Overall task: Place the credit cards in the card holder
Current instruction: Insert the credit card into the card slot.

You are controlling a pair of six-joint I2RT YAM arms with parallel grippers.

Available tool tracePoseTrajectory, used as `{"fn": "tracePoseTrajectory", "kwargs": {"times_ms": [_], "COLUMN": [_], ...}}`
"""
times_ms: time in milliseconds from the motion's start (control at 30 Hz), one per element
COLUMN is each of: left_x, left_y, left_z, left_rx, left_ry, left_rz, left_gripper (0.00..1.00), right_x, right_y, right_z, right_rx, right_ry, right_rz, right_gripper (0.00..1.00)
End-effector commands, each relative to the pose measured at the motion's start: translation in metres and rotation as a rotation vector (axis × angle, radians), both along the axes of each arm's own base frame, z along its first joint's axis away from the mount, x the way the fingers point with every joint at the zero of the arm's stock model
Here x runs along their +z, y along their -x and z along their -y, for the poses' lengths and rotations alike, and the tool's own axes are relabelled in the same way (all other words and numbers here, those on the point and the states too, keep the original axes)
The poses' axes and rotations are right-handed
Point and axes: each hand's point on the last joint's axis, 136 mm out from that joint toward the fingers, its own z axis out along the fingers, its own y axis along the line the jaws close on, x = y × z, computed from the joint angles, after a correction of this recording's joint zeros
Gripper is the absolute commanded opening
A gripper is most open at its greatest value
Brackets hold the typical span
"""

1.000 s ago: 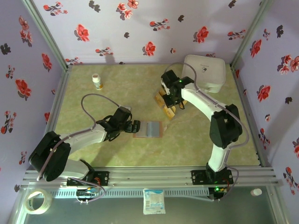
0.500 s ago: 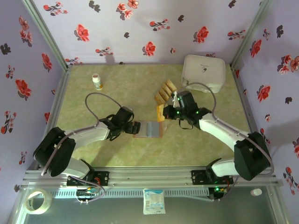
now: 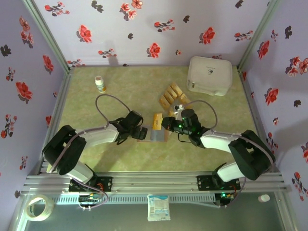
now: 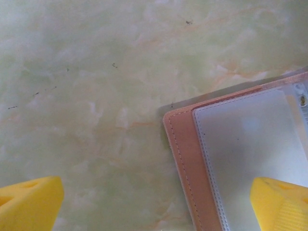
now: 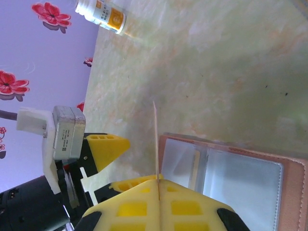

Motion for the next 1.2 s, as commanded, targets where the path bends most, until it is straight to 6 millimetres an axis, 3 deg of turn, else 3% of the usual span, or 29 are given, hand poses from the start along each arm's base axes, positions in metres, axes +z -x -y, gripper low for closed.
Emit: {"fn": "tracePoseTrajectory", "kwargs": {"times_ms": [0,633,1167], "left_x": [-0.001,-0.013,0.002], "left_y": [-0.002,0.007,0.007], "left_z": [-0.003,-0.019,-0.024], "left_rx": [-0.005,0.038,0.057], "left_ry": [-0.048,-0.091,-0.074], "left_rz": [0.005,-0.009,0.028], "left_gripper": [1.0,1.0,1.0], "right_x": [0.005,-0.032,-0.048], "right_y": [-0.003,0.007,0.008], "right_z": [-0.006,-0.014,-0.014], "right_rx": [-0.015,0.0,-0.016], "right_ry": [-0.061,-0.054,-0.083], "right_rz": [0.039,-0.006,-0.028], "right_gripper": [0.0,0.0,0.0]}}
